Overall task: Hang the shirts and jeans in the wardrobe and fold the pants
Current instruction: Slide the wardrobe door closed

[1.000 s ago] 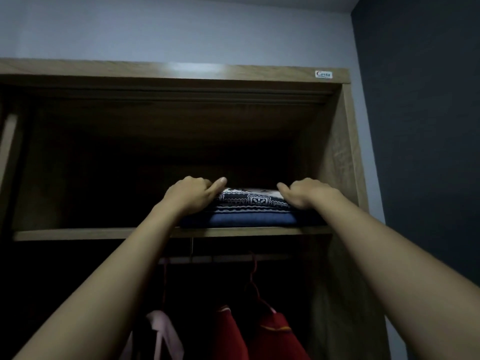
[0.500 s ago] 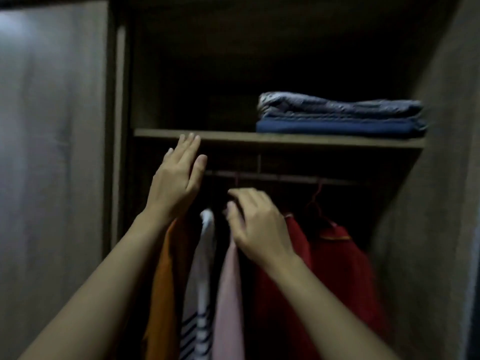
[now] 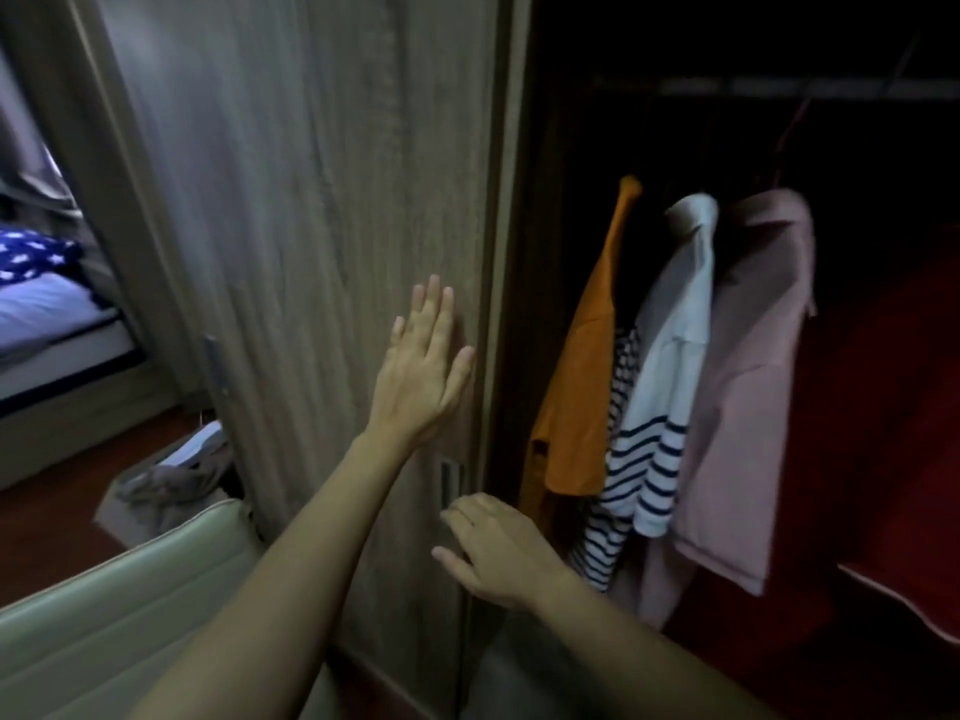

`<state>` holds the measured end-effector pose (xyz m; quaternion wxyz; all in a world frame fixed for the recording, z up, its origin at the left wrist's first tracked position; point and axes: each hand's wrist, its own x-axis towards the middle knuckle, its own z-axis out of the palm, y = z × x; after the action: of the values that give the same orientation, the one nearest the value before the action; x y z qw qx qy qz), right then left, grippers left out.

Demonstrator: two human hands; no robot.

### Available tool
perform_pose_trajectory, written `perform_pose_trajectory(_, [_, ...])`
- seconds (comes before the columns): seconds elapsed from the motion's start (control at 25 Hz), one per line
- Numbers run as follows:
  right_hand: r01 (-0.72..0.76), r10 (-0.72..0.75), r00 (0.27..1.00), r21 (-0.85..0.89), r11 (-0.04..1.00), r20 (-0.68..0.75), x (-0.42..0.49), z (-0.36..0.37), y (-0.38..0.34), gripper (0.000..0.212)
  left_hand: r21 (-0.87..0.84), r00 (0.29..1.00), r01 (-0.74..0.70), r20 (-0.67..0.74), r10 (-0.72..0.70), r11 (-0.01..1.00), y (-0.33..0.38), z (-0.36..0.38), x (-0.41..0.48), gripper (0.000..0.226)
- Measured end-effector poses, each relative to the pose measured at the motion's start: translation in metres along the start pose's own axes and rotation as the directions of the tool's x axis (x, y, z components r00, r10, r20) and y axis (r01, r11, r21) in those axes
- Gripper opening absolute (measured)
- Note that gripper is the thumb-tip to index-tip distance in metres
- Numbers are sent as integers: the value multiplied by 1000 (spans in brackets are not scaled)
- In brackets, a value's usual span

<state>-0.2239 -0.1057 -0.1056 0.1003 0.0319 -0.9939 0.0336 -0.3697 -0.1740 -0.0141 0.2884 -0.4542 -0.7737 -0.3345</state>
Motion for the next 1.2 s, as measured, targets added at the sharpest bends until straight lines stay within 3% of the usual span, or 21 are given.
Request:
perform_pose_trajectory(0.12, [12, 12, 996, -254, 967, 93, 38, 36, 6, 52, 101, 993, -118, 13, 117, 988, -35, 23, 2, 61])
perform_pose_trajectory(0.24, [23, 71, 983, -503, 864, 167, 63, 55, 9, 49, 187, 965, -243, -52, 257, 952, -60, 41, 10, 60])
perform_pose_trajectory(0.48, [209, 123, 921, -733, 647, 371, 84, 88, 1, 41, 212, 901, -334, -215, 378, 918, -75, 62, 12, 63])
perform_pose_trajectory(0.68, [257, 95, 898, -687, 680, 430, 86, 84, 7, 26, 229, 862, -374, -273, 428, 899, -69, 72, 14, 65])
perform_pose_trajectory(0.92, [237, 104, 900, -678, 696, 422, 37, 96, 39, 15, 312, 727, -533, -306, 615, 786, -41, 83, 18, 69])
perform_pose_trajectory(1.08, [56, 221, 923, -680, 731, 314, -6, 94, 51, 19, 289, 682, -550, -386, 621, 784, 12, 101, 10, 67])
perform_pose_trajectory(1.2, [84, 225, 915, -701, 708, 336, -49, 83, 62, 14, 276, 662, -552, -428, 615, 786, 57, 112, 2, 66])
